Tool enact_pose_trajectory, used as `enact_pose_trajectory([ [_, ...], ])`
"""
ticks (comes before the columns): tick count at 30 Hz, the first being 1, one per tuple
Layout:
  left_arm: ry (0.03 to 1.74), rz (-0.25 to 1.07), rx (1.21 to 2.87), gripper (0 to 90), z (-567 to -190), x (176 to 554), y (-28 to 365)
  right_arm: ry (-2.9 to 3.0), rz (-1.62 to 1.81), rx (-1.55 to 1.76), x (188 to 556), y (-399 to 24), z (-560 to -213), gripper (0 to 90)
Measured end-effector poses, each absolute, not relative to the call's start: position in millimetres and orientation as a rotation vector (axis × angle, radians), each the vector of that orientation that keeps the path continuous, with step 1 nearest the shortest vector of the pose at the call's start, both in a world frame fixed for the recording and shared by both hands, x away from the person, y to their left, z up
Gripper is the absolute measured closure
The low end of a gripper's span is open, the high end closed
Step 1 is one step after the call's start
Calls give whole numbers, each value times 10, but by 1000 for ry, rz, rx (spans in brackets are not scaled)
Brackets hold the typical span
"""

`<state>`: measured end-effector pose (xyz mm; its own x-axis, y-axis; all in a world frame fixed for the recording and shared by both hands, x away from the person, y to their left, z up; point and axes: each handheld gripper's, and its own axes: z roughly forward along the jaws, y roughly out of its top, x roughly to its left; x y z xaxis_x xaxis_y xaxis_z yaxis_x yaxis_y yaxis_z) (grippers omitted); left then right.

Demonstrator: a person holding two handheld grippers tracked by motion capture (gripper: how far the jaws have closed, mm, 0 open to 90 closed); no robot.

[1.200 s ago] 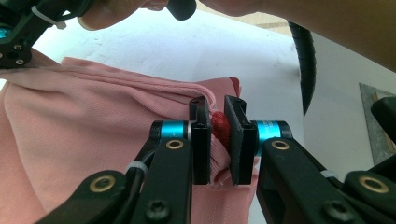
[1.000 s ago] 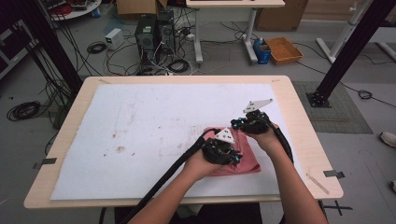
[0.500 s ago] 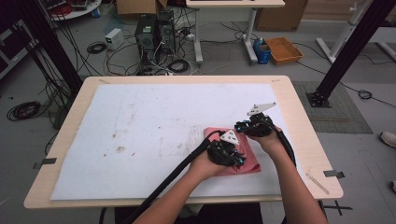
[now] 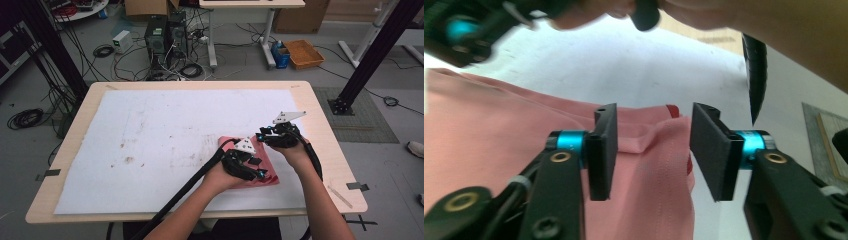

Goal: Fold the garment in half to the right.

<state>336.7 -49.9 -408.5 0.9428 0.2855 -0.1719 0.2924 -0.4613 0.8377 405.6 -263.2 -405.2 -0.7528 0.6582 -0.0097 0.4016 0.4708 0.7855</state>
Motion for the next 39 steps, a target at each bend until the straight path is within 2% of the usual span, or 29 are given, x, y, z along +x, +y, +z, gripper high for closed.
enact_pose_trajectory([
  [4, 441, 49, 2052, 476, -4022, 3376, -342, 2397, 1169, 904, 3978, -2644, -4037, 562],
  [9, 511, 152, 2029, 406, -3962, 3404, -55, 2400, 1217, 926, 3829, -2667, -4045, 494],
  [16, 615, 232, 1999, 371, -3959, 3440, 467, 2441, 1212, 840, 3552, -2575, -4030, 492],
  [19, 632, 234, 1996, 321, -3962, 3438, 709, 2460, 1205, 828, 3465, -2543, -4053, 492],
  [31, 794, 363, 1913, 300, -4041, 3258, 1589, 2506, 1144, 816, 3169, -2536, -4164, 532],
  [39, 870, 403, 1873, 300, -4074, 3251, 1901, 2512, 1131, 900, 3106, -2652, -4290, 537],
])
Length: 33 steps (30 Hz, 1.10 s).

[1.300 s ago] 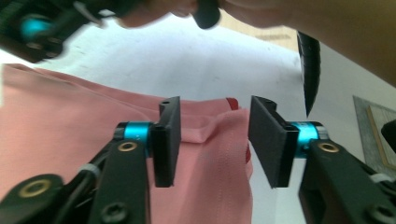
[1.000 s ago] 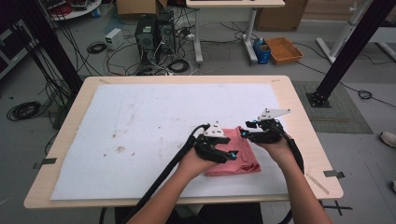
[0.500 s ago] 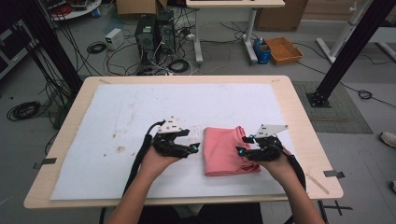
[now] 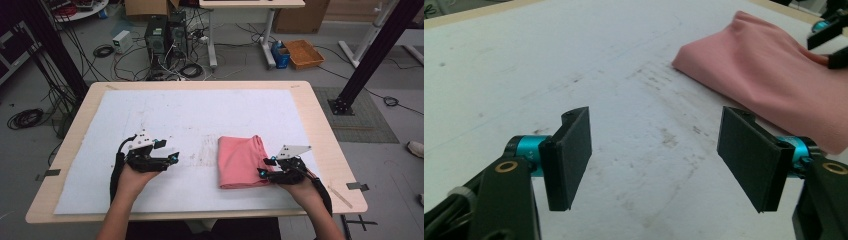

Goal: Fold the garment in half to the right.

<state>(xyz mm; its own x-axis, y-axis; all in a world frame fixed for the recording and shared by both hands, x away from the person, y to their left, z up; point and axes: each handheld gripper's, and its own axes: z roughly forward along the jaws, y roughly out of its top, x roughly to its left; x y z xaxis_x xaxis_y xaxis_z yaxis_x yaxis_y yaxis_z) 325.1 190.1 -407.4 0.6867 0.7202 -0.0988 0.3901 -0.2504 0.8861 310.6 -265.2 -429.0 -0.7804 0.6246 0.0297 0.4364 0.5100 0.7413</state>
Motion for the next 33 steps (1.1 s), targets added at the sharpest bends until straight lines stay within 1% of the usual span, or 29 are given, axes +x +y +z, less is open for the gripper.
enact_pose_trajectory([
  [5, 886, 416, 1849, 300, -4049, 3250, 1982, 2498, 1155, 916, 3017, -2713, -4305, 544],
  [11, 890, 416, 1848, 300, -4047, 3259, 1991, 2498, 1208, 969, 2913, -2791, -4293, 562],
  [13, 893, 414, 1848, 300, -4058, 3263, 1985, 2530, 1218, 977, 2907, -2785, -4317, 581],
  [14, 893, 412, 1853, 300, -4061, 3264, 1986, 2547, 1214, 988, 2914, -2775, -4340, 595],
  [16, 892, 410, 1852, 300, -4069, 3265, 1979, 2574, 1216, 1017, 2937, -2764, -4386, 653],
  [19, 888, 406, 1858, 300, -4068, 3262, 1975, 2578, 1247, 1053, 2965, -2793, -4404, 770],
  [23, 887, 401, 1863, 300, -4074, 3267, 1968, 2579, 1251, 1015, 2968, -2819, -4377, 837],
  [29, 890, 399, 1866, 300, -4083, 3273, 1967, 2527, 1267, 973, 2938, -2863, -4235, 842],
  [33, 884, 400, 1863, 300, -4078, 3270, 1969, 2513, 1244, 969, 2934, -2905, -4207, 847],
])
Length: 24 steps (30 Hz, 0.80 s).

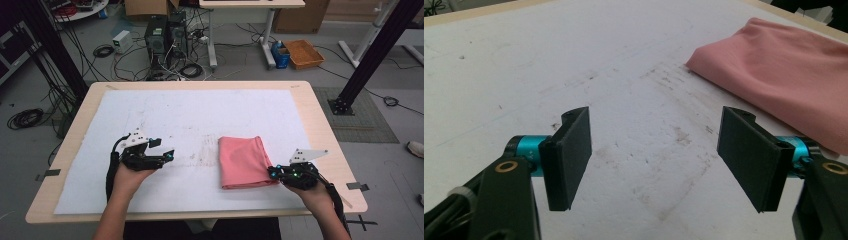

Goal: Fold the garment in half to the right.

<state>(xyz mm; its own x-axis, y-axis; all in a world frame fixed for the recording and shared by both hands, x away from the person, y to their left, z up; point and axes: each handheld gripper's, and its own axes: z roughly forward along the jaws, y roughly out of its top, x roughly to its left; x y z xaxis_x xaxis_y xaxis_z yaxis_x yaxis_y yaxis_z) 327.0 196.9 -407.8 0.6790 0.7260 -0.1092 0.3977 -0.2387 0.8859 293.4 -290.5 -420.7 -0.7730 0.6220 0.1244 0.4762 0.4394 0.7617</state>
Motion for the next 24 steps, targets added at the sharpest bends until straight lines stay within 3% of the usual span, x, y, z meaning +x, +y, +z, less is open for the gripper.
enact_pose_trajectory([
  [7, 883, 398, 1860, 300, -4076, 3266, 1965, 2534, 1184, 1053, 2961, -3018, -4343, 838],
  [14, 885, 397, 1862, 300, -4077, 3272, 1968, 2462, 1185, 1036, 2972, -3060, -4217, 642],
  [24, 884, 401, 1863, 300, -4066, 3287, 1965, 2327, 1230, 995, 3412, -2910, -4059, 590],
])
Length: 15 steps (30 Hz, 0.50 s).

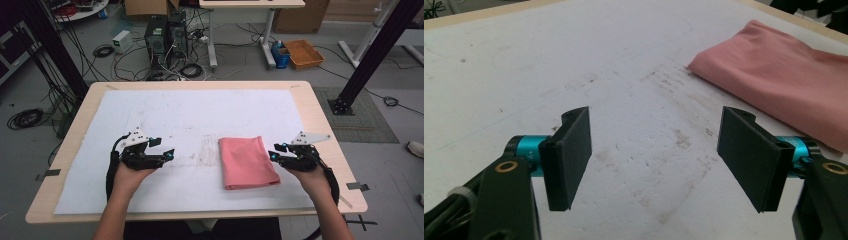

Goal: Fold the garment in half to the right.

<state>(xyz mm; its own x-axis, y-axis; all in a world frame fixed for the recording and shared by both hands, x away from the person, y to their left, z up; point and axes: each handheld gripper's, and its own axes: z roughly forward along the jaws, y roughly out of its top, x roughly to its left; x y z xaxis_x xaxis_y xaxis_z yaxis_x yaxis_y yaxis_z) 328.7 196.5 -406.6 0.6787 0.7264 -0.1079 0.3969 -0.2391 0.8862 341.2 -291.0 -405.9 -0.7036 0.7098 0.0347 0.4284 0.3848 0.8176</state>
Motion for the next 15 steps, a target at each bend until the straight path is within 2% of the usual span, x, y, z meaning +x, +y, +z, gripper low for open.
enact_pose_trajectory([
  [6, 873, 415, 1871, 300, -4076, 3300, 1968, 2336, 1151, 1026, 3796, -2762, -4185, 552],
  [15, 849, 420, 1886, 300, -4071, 3293, 1920, 2341, 1118, 1051, 3994, -2709, -4300, 569],
])
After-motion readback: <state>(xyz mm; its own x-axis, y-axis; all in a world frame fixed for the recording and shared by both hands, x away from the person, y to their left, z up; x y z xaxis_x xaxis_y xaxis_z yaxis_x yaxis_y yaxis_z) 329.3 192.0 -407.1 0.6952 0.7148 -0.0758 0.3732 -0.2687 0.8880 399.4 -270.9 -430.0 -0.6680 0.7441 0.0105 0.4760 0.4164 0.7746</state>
